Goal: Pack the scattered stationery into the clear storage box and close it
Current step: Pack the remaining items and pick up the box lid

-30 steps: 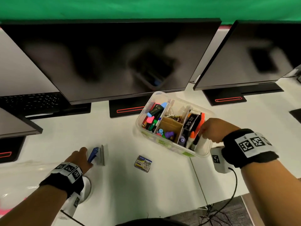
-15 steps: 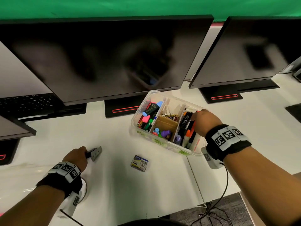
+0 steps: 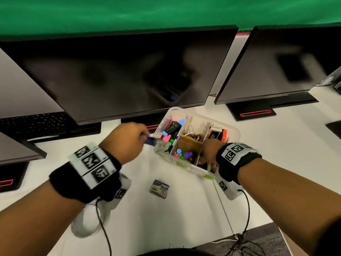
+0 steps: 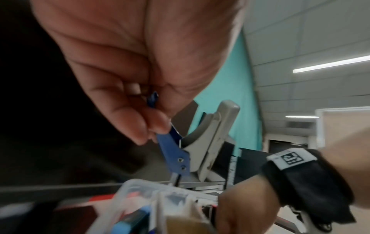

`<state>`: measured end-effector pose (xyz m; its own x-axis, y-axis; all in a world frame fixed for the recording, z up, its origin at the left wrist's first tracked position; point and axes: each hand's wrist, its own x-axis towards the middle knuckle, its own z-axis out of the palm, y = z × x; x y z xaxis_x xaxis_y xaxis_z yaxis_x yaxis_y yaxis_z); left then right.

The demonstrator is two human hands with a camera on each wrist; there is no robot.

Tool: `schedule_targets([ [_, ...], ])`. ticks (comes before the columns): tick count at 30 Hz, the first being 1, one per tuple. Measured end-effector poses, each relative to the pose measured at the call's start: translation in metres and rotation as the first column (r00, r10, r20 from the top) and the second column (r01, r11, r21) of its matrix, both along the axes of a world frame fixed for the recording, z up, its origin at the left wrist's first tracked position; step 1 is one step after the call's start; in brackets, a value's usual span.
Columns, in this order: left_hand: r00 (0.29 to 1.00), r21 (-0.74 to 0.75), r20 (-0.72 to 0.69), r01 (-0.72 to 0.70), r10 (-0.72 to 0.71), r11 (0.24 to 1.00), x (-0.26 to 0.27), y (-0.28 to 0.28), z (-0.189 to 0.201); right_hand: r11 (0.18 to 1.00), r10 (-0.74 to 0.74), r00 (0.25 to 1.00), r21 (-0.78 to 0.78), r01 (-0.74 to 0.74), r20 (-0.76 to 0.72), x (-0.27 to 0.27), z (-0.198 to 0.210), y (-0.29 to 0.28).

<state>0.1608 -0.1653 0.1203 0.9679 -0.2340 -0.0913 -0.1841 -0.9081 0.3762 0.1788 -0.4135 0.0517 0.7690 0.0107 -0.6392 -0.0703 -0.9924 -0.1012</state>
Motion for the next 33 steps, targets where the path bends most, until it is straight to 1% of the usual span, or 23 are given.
schedule_targets([
  [2,0.997,-0.010,0.036,0.067,-0.067,0.998,0.010,-0.029,0.009,1.000,-0.015,0.999,-0.026,0.014,-0.029,0.000,0.002,0.003],
  [3,0.994,0.009,0.037,0.100,-0.100,0.995,0.014,-0.042,0.010,1.000,-0.023,0.998,-0.019,0.022,-0.051,-0.001,0.001,0.003],
  [6,0.979,0.097,0.012,0.201,-0.203,0.975,0.020,-0.075,0.005,0.999,-0.050,0.995,0.013,0.052,-0.080,-0.003,0.001,0.001],
  [8,0.965,0.121,-0.014,0.260,-0.260,0.958,0.020,-0.090,-0.001,0.999,-0.044,0.996,-0.004,0.044,-0.079,-0.001,0.005,-0.002],
  [11,0.937,0.155,-0.033,0.348,-0.347,0.925,0.018,-0.109,-0.010,0.998,-0.060,0.998,-0.031,0.059,-0.029,0.004,0.013,-0.013],
  [14,0.904,0.160,-0.017,0.424,-0.426,0.892,0.017,-0.125,-0.016,0.993,-0.101,0.994,-0.049,0.103,0.045,0.001,0.018,-0.025],
  [16,0.887,0.155,-0.021,0.458,-0.460,0.876,0.019,-0.134,-0.018,0.990,-0.136,0.987,-0.020,0.139,0.089,-0.002,0.021,-0.035],
  [18,0.868,0.161,-0.046,0.496,-0.495,0.853,0.022,-0.142,-0.020,0.982,-0.189,0.976,0.043,0.186,0.107,-0.005,0.026,-0.045],
  [21,0.838,0.186,-0.107,0.545,-0.534,0.818,0.028,-0.156,-0.021,0.970,-0.218,0.973,0.127,0.207,0.080,-0.014,0.030,-0.060],
  [25,0.815,0.300,-0.124,0.574,-0.566,0.762,0.029,-0.175,-0.028,0.976,-0.186,0.980,0.132,0.175,0.075,-0.021,0.024,-0.059],
  [28,0.797,0.389,-0.166,0.594,-0.581,0.704,0.030,-0.188,-0.032,0.971,-0.197,0.977,0.158,0.182,0.084,-0.023,0.019,-0.061],
  [30,0.787,0.423,-0.185,0.604,-0.588,0.675,0.031,-0.194,-0.034,0.970,-0.199,0.975,0.165,0.180,0.103,-0.024,0.018,-0.063],
  [33,0.783,0.440,-0.234,0.614,-0.576,0.655,0.031,-0.200,-0.042,0.964,-0.211,0.970,0.189,0.186,0.122,-0.026,0.017,-0.067],
])
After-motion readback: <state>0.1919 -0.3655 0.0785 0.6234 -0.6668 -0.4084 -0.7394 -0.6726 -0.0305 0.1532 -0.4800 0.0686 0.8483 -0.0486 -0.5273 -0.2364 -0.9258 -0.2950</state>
